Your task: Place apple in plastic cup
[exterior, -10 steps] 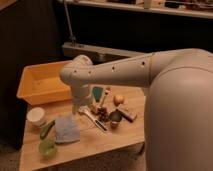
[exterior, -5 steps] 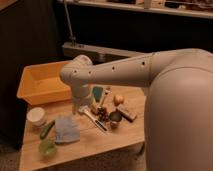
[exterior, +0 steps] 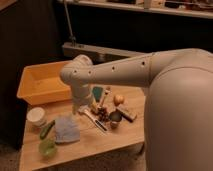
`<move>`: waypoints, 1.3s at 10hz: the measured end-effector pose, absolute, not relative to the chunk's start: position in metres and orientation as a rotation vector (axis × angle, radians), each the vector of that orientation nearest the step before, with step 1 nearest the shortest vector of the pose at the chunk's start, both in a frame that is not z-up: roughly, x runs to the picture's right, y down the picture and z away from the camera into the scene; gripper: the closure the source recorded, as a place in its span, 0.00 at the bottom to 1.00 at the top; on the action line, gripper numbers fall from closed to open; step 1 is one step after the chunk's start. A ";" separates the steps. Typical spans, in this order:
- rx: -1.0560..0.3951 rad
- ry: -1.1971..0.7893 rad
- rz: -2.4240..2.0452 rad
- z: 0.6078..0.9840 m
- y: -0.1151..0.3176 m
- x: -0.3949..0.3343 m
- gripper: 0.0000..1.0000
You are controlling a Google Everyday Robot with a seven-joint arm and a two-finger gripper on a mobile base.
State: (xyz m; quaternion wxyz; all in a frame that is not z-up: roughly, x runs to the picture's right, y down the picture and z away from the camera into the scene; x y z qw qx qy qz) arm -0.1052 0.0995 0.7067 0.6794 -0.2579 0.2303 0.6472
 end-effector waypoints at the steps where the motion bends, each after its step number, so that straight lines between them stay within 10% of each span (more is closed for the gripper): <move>1: -0.568 0.509 1.468 0.712 0.094 -0.101 0.35; 13: -0.480 0.462 1.544 0.778 0.007 -0.015 0.35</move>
